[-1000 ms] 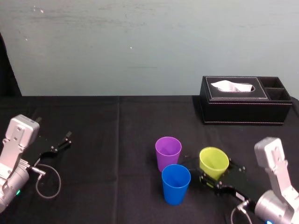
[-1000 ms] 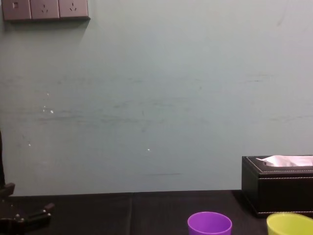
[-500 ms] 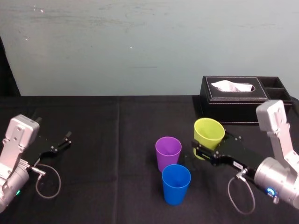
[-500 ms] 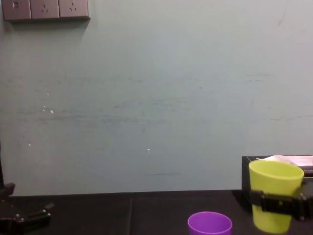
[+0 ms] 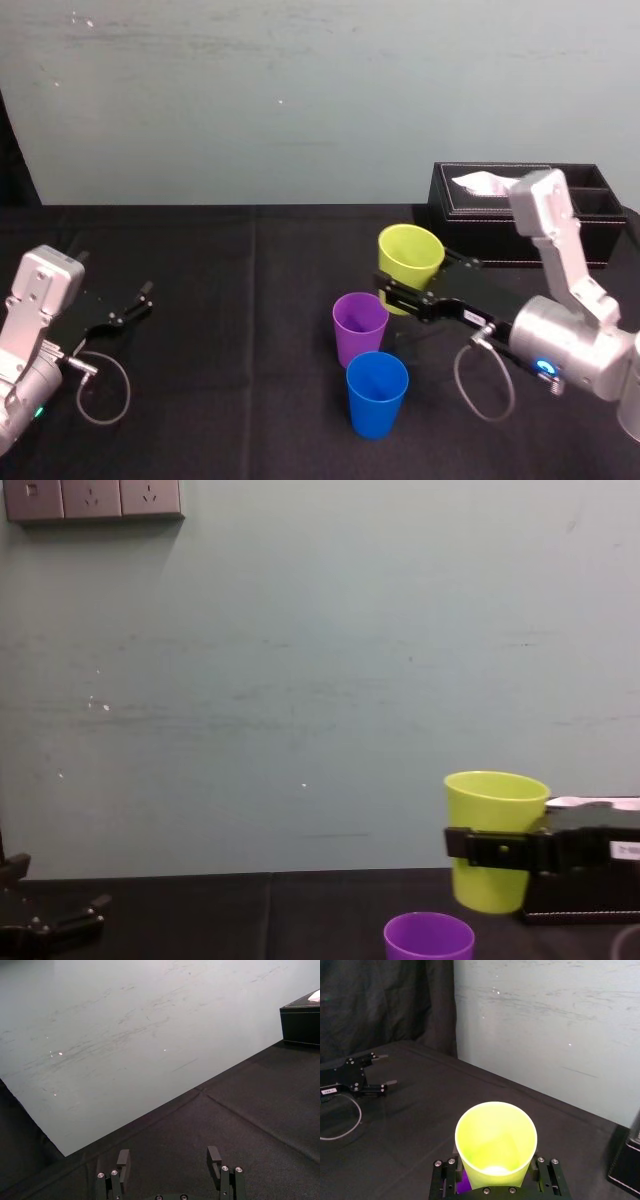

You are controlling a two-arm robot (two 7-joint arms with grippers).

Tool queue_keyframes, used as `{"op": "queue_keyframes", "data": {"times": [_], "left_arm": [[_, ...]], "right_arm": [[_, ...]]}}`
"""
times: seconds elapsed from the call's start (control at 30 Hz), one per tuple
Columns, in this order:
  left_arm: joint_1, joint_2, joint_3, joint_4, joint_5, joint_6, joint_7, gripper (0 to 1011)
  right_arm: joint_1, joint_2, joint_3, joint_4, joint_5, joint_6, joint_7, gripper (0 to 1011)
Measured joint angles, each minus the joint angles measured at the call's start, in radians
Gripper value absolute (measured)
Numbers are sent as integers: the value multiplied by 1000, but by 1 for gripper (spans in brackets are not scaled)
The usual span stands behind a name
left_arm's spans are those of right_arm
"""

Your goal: Stack the three plastic cups sequentially using one hand.

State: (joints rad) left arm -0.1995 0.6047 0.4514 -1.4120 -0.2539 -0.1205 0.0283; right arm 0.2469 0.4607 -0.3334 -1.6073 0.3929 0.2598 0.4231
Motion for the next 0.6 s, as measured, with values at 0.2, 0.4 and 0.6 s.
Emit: {"op": "queue_keyframes", "data": {"times": [0.2,0.4,0.6], "left_arm": [[0,0,0,0,0,0,0,1000],[0,0,0,0,0,0,0,1000],[0,0,0,0,0,0,0,1000]], "right_arm": [[44,-20,-35,39,-1,8,-4,724],[67,-36,-66,74,-8,6,-11,724],[82,-49,-87,105,-9,-1,-12,724]]}}
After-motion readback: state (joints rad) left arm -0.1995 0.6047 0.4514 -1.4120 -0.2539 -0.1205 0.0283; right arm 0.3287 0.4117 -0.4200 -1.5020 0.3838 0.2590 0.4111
